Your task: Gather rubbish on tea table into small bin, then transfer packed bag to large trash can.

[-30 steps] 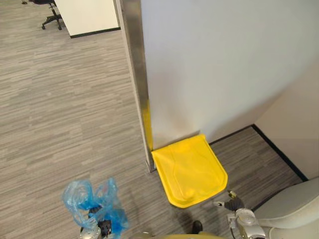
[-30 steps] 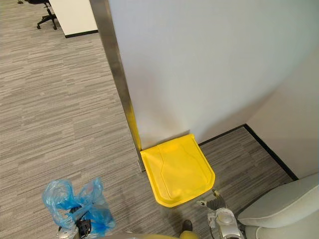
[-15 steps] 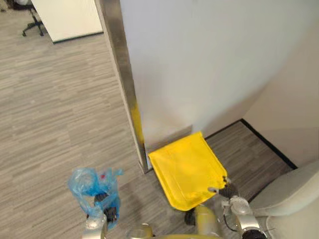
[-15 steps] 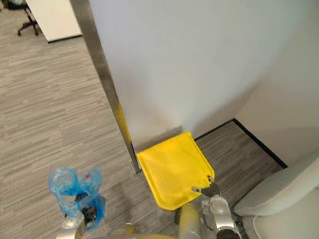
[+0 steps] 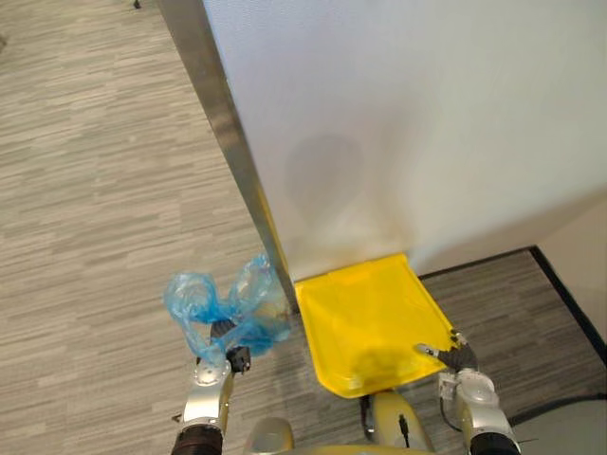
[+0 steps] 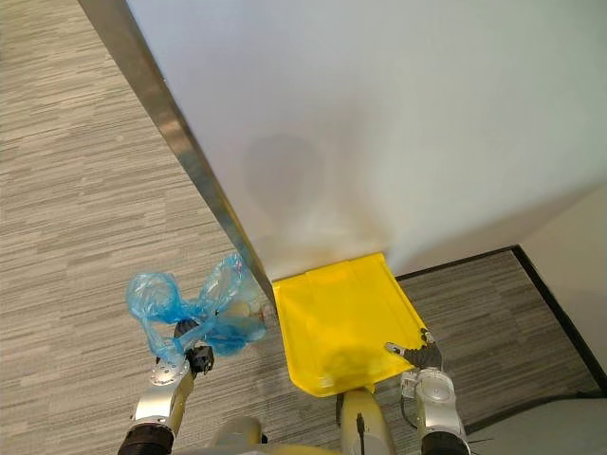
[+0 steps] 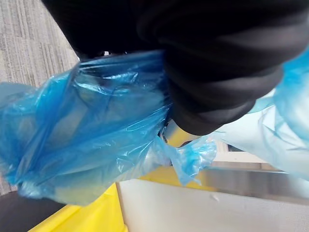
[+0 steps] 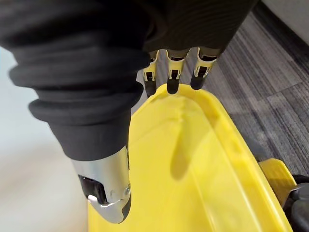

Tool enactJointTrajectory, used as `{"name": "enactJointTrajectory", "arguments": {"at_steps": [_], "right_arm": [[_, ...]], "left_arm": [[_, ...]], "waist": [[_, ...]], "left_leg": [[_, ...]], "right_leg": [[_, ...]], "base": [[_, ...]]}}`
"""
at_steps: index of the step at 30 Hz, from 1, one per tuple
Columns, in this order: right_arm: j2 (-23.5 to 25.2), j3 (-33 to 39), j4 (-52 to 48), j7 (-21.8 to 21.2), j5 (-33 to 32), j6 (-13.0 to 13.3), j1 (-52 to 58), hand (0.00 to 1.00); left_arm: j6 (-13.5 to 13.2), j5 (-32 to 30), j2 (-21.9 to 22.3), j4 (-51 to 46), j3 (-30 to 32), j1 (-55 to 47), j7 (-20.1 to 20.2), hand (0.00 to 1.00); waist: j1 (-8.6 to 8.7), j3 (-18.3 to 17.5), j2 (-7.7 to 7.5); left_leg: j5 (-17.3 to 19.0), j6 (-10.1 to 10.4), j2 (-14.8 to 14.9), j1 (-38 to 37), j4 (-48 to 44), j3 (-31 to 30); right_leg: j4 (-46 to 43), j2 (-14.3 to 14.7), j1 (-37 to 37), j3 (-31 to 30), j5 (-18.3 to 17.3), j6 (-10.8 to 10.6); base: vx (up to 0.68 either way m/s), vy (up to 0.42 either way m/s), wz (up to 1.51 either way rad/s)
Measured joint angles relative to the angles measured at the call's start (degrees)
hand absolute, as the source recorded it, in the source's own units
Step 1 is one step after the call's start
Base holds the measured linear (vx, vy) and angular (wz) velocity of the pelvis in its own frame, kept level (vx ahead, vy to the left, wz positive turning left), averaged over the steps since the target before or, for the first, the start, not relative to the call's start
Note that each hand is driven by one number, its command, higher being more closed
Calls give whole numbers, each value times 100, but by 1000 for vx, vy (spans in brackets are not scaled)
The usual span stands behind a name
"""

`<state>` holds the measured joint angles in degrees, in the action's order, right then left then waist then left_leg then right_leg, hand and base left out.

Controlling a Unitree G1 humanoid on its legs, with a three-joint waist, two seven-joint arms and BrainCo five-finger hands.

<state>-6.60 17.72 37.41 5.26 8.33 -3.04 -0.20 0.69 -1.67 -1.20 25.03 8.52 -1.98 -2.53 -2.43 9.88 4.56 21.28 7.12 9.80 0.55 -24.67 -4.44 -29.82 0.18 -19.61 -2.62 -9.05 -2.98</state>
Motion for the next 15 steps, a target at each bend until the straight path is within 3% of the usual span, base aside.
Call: {"name": "enactJointTrajectory", "arguments": {"at_steps": [4, 7, 10, 11, 12, 13, 14, 15], "right_arm": [[4, -77, -2, -2, -106, 10, 43, 0], [14, -132, -9, -6, -105, 10, 76, 0], [110, -373, -82, -39, -103, 17, 112, 0], [109, -440, -84, -46, -98, 24, 122, 0], [109, -448, -76, -47, -95, 22, 117, 0], [123, -475, -45, -48, -96, 16, 97, 0], [117, -491, -39, -51, -92, 11, 150, 0], [116, -491, -39, -51, -92, 13, 191, 0]], "left_arm": [[3, 0, -9, 32, 0, -339, 0, 100], [4, -1, -38, 35, -1, -433, -6, 100], [4, 0, -270, 35, 51, -481, -11, 100], [6, 3, -283, 38, 181, -480, -16, 100], [7, 7, -239, 28, 349, -514, -20, 100], [-3, 12, -225, 29, 419, -549, -23, 100], [31, 29, -235, 40, 566, -626, -41, 100], [32, 64, -246, 35, 611, -653, -46, 100]], "waist": [[-3, -104, -43], [-8, -87, -88], [-58, -79, -318], [-126, -43, -400], [-223, -64, -373], [-262, -36, -367], [-268, -55, -403], [-278, -71, -428]], "left_leg": [[-7, -1, 12, -25, -42, 0], [-3, -1, -8, 83, -247, 49], [23, -34, -49, 226, -372, 344], [34, -63, -71, 319, -481, 509], [-1, -168, 78, 405, -375, 694], [-79, -192, 85, 447, -353, 798], [-268, -190, 121, 518, -269, 827], [-364, -194, 123, 529, -155, 816]], "right_leg": [[7, -3, 49, -21, 116, 95], [166, -32, 133, 29, 400, 82], [536, -105, 143, 8, 712, -79], [706, -146, 97, 20, 1006, -105], [990, -125, 49, 32, 1297, -193], [713, -180, -50, 126, 1207, -169], [-484, -291, -221, 343, 749, 7], [-1041, -361, -266, 368, 568, 9]], "base": [[-82, -42, 5], [-184, 13, 8], [-274, 7, -19], [-381, -2, -50], [-389, -11, -55], [-459, -37, -50], [-345, -42, -24], [-401, -91, 0]]}}
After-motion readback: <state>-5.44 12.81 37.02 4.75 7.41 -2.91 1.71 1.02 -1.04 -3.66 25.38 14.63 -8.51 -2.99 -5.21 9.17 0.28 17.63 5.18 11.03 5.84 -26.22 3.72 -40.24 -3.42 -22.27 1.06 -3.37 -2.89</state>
